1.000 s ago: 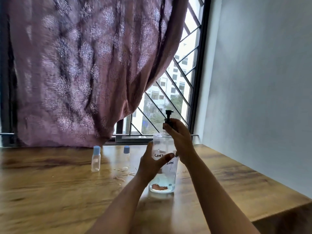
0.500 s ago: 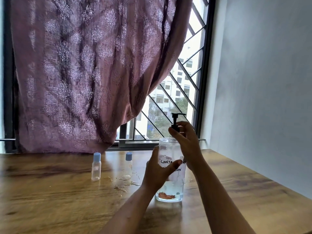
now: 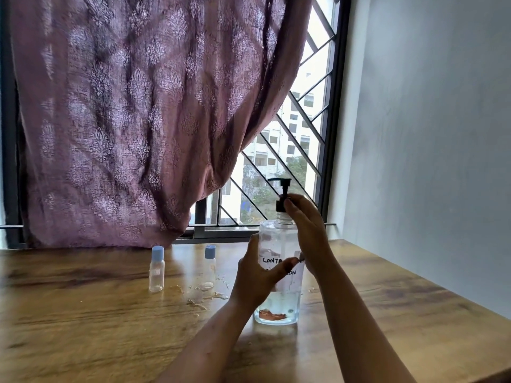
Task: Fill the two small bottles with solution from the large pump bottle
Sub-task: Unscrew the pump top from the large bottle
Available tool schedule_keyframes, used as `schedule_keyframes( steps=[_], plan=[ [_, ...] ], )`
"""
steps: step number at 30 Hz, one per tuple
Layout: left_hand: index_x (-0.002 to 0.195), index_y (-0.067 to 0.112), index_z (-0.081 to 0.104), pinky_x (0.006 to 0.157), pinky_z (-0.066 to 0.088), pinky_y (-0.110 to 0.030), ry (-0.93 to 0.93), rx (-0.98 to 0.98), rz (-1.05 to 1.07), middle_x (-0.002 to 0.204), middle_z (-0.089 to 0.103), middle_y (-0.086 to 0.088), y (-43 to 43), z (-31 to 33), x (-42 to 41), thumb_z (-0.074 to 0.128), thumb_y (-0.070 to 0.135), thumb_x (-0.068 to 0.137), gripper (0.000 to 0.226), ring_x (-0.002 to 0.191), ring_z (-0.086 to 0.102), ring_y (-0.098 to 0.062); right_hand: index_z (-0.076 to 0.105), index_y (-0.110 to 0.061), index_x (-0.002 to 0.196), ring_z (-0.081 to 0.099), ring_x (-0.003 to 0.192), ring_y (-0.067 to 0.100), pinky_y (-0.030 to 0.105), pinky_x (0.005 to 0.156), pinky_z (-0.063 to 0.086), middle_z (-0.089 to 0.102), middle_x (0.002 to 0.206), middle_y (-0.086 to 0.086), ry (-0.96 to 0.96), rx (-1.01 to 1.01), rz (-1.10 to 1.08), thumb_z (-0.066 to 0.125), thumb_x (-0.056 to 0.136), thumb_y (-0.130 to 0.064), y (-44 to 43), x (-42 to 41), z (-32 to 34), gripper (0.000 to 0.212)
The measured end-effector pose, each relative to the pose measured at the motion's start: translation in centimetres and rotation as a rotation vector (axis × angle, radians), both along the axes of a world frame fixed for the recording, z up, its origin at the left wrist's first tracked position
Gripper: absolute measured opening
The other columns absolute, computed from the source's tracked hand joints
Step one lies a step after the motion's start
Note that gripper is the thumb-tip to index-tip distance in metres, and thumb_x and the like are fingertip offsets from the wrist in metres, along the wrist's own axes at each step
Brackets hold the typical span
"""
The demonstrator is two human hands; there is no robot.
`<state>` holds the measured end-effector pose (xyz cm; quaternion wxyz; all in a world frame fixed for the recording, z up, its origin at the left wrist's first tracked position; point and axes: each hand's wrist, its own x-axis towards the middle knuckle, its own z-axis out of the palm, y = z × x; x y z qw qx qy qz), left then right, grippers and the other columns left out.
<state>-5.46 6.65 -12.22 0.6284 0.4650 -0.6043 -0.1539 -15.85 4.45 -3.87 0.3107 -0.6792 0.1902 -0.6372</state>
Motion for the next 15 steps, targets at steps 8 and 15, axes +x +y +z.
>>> schedule_keyframes(
  steps=[8,15],
  plan=[
    [0.122,0.047,0.033,0.086,0.047,-0.02,-0.01,0.011,-0.014,0.109,0.055,0.027,0.3,0.21,-0.07,0.062,0.078,0.052,0.082,0.104,0.058,-0.002,0.05,-0.024,0.113,0.061,0.091,0.004,0.016,0.076,0.045,0.06,0.096,-0.017,0.074,-0.076,-0.132,0.058,0.089,-0.034,0.6,0.04,-0.16,0.028],
    [0.133,0.037,0.034,0.092,0.049,-0.029,-0.026,0.017,0.008,0.126,0.059,0.007,-0.11,-0.04,0.04,0.061,0.082,0.051,0.096,0.113,0.058,-0.014,0.058,-0.013,0.108,0.064,0.091,0.008,0.035,0.089,0.046,0.066,0.095,-0.007,0.059,-0.007,-0.074,0.053,0.089,-0.027,-0.11,0.04,0.17,0.023]
  ],
)
